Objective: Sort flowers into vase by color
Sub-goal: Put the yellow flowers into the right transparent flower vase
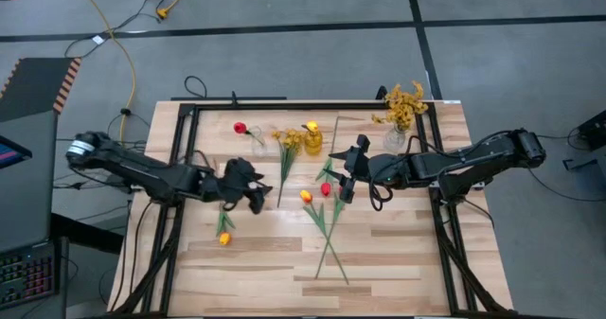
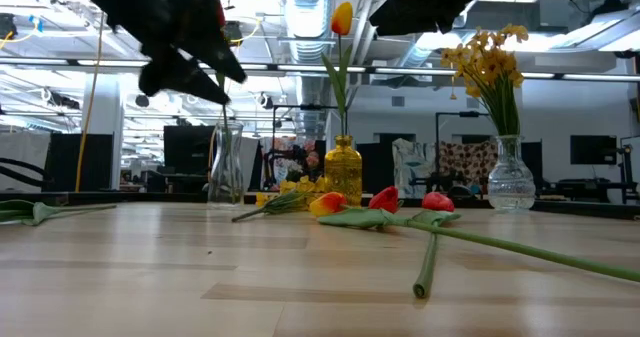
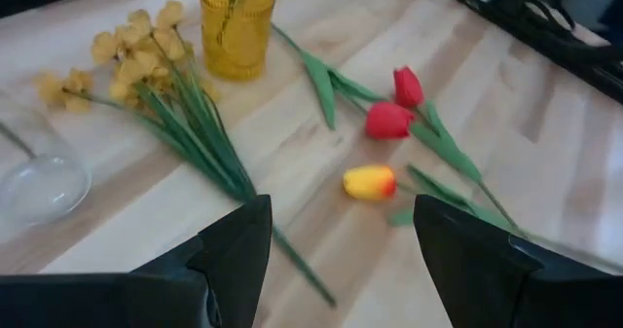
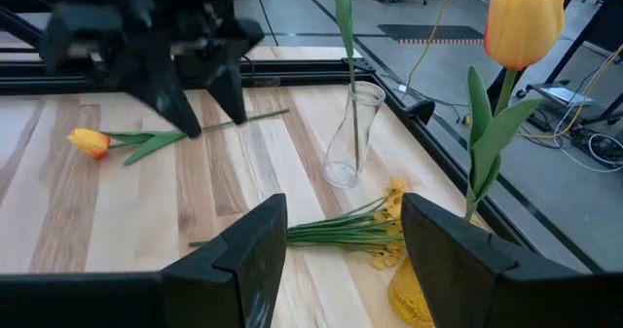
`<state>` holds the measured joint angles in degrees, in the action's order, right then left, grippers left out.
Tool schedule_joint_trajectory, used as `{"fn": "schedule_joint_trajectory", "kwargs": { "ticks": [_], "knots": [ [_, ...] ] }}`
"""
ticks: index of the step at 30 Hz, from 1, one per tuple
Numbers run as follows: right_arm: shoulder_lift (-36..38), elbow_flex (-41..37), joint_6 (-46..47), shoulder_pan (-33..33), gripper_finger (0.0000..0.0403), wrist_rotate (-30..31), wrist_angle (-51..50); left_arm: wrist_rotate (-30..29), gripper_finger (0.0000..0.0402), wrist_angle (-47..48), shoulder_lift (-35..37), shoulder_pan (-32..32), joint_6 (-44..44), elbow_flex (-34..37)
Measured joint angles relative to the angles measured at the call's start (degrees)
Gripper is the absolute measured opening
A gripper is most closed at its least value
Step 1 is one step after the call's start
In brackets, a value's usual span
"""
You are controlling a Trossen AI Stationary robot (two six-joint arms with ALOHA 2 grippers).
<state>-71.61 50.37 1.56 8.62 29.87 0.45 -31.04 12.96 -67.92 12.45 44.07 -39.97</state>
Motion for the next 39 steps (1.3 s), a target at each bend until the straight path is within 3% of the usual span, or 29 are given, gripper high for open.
{"fn": "schedule_joint_trajectory", "kwargs": {
  "ticks": [10,20,28,39],
  "knots": [
    [0.0,0.0,0.0,0.0,0.0230,0.0,0.0,-9.0,0.0240,-13.8,-16.3,0.0,1.2,0.0],
    [0.0,0.0,0.0,0.0,0.0230,0.0,0.0,-16.3,0.0240,-20.6,-28.6,-0.1,4.6,0.0],
    [0.0,0.0,0.0,0.0,0.0230,0.0,0.0,-18.4,0.0240,-29.8,-34.7,-1.9,0.3,-0.1],
    [0.0,0.0,0.0,0.0,0.0230,0.0,0.0,-18.1,0.0240,-30.9,-38.2,-6.5,-0.1,-0.9]
  ]
}}
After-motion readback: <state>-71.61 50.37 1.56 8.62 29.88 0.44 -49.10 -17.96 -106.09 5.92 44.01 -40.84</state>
